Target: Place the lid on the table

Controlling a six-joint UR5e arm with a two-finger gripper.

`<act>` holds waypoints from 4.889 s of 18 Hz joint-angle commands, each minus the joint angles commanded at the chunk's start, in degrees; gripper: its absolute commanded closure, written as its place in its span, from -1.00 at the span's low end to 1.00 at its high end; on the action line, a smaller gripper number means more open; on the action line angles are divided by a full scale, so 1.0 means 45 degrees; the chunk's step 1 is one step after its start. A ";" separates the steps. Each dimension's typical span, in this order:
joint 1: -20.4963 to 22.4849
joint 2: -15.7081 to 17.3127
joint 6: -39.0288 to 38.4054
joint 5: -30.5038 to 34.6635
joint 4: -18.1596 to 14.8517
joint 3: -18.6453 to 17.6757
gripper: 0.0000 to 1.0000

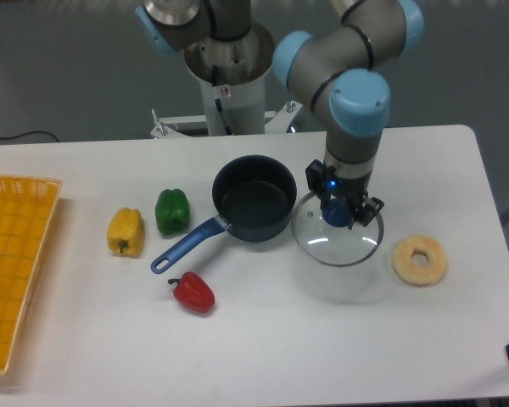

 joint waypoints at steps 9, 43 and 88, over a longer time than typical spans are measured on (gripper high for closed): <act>-0.0117 -0.0566 -0.0058 0.0000 0.0039 0.0039 -0.07; -0.0723 -0.1778 -0.0137 0.0137 0.0859 0.0059 -0.13; -0.0898 -0.2071 -0.0137 0.0156 0.1016 0.0039 -0.39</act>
